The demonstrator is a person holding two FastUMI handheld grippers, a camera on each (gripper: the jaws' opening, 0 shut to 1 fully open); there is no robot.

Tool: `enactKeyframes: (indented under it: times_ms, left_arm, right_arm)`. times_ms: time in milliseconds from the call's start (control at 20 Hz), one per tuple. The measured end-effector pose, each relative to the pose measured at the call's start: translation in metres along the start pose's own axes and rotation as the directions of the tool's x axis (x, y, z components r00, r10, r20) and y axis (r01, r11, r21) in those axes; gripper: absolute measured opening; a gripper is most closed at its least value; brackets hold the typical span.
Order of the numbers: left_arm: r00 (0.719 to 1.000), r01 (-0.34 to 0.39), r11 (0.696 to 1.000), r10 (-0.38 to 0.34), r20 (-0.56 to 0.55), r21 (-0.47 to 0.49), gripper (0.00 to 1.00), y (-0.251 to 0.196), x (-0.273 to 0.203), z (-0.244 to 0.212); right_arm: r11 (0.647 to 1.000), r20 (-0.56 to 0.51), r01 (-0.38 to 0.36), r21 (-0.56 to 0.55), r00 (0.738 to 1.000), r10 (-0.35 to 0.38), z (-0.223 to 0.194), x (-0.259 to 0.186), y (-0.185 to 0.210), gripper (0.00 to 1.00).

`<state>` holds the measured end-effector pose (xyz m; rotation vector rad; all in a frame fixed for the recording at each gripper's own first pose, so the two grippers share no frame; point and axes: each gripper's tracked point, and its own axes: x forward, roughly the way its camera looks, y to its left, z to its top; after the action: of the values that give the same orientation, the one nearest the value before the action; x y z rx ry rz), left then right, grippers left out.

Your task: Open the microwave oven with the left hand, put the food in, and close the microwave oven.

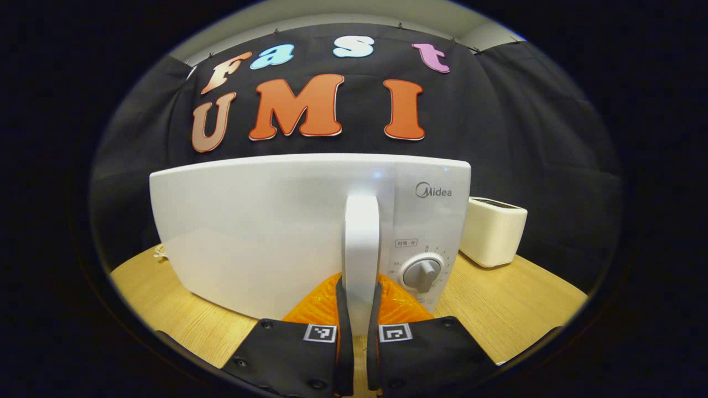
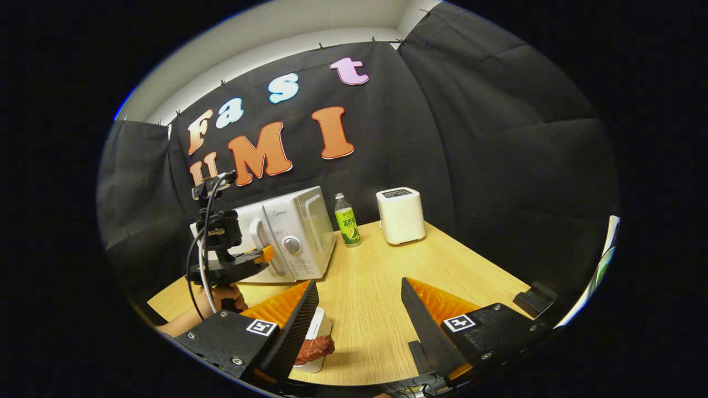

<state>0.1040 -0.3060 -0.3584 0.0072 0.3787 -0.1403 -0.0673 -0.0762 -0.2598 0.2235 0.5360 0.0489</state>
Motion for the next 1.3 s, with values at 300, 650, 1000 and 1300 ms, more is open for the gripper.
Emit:
enactKeyframes:
  times_ms: [300,650,1000,1300]
  left_arm:
    - [0.996,0.076,0.997,-0.076,0.038,0.012,0.13,0.020,-0.064,-0.006]
    - [0.991,0.123,0.992,-0.124,0.055,0.019,0.13,0.067,-0.139,-0.015]
    - [0.997,0.041,0.999,-0.041,0.060,0.005,0.13,0.130,-0.193,-0.023]
    - [0.998,-0.007,0.999,0.004,0.070,0.046,0.12,0.179,-0.218,-0.025]
  right_arm:
    - [1.000,-0.032,-0.020,0.005,0.999,0.020,-0.013,-0.007,0.016,0.94]
    - [0.999,-0.050,-0.033,-0.028,0.998,0.032,-0.020,-0.006,0.039,0.94]
    - [0.997,-0.086,-0.054,-0.058,0.995,0.049,-0.033,-0.006,0.057,0.94]
    - [0.996,-0.133,-0.041,-0.075,0.991,0.031,-0.051,-0.001,0.060,0.94]
